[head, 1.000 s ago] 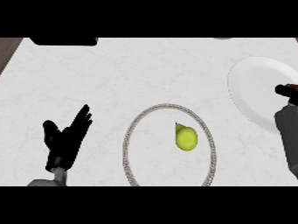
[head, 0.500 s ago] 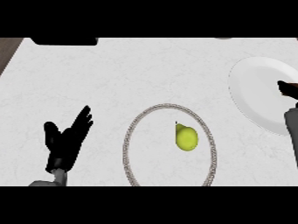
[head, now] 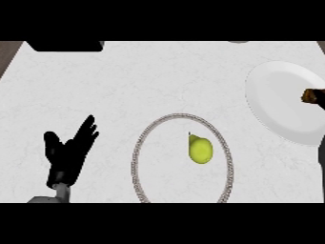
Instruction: Pick the sweet potato from the placemat and place it in the plate
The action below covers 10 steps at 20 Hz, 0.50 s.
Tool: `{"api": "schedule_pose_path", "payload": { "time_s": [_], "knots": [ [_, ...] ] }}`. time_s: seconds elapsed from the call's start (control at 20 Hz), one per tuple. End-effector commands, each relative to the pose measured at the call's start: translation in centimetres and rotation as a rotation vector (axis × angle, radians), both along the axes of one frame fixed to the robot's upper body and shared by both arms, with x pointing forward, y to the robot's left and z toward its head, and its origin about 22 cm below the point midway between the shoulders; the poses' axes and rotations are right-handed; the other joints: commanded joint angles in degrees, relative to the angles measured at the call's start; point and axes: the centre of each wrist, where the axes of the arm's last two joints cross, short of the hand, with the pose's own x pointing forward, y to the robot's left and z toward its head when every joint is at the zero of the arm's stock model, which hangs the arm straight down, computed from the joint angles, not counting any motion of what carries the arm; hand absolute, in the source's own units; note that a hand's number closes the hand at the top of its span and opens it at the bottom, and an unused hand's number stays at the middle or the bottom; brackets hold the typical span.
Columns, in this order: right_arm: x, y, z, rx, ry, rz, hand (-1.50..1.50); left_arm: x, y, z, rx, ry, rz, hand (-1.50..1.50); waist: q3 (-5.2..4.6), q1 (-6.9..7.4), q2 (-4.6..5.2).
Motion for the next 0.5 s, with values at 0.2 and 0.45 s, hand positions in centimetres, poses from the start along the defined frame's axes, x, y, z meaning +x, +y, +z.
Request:
{"api": "schedule_pose_path", "payload": {
  "time_s": [0.2,0.45],
  "knots": [
    [-6.5,2.5,-3.7,0.050,-0.082,0.200,-1.50,0.9,1.2,0.8,0.008,0.016,0.008,0.00,-0.24,-0.94,-0.32],
    [-10.4,5.5,-3.4,0.084,-0.055,0.270,-1.50,-0.3,1.3,-0.9,0.000,0.020,0.000,0.00,-0.29,-0.93,-0.34]
  ]
}}
